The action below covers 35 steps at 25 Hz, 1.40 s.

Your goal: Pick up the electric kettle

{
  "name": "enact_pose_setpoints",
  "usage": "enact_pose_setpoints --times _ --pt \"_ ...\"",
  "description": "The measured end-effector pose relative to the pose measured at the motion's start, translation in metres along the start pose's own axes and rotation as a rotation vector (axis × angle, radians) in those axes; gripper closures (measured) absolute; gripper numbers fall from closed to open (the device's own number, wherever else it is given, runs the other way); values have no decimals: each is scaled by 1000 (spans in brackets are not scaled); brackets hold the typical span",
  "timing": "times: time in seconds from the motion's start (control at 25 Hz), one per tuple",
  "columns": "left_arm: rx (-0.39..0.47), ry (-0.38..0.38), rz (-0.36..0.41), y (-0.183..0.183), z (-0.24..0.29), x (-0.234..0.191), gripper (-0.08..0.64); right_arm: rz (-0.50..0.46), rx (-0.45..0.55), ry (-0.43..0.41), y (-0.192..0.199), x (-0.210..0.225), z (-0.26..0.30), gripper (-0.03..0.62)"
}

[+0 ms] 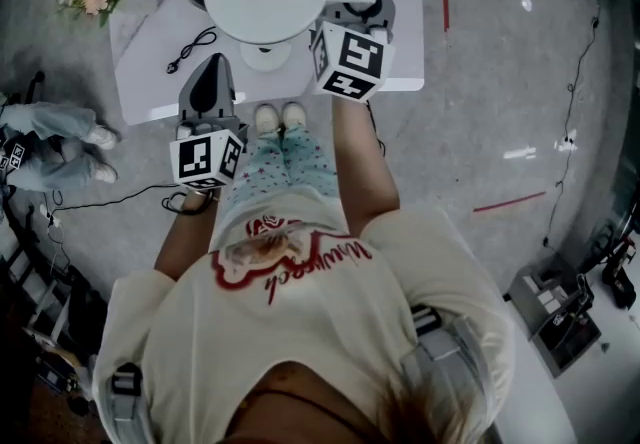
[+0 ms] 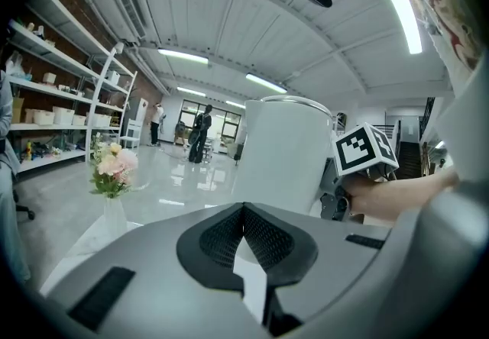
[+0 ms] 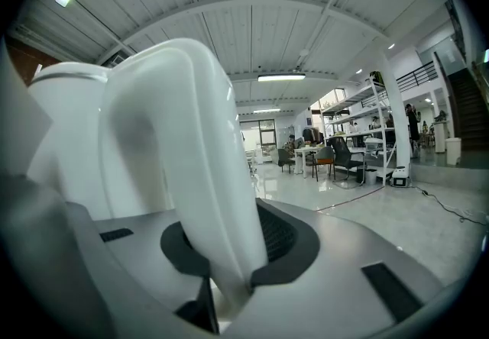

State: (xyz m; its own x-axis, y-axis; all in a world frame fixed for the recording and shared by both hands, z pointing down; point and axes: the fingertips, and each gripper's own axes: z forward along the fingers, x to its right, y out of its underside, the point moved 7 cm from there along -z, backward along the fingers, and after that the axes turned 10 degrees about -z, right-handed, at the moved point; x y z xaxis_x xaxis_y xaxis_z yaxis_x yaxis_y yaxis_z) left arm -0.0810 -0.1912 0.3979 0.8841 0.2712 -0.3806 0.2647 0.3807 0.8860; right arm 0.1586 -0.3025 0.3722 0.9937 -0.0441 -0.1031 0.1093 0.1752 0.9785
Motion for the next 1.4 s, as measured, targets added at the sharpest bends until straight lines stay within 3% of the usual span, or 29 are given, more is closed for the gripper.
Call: enact_pose_setpoints --times 0.48,0.88,1.4 --pt "51 13 16 -31 -2 17 561 -17 38 6 -55 12 -3 508" --pt "99 7 12 -55 -8 24 561 -11 51 -8 -78 14 -10 508" --pt "128 -1 11 -55 -18 40 561 -13 54 -23 -86 20 -22 508"
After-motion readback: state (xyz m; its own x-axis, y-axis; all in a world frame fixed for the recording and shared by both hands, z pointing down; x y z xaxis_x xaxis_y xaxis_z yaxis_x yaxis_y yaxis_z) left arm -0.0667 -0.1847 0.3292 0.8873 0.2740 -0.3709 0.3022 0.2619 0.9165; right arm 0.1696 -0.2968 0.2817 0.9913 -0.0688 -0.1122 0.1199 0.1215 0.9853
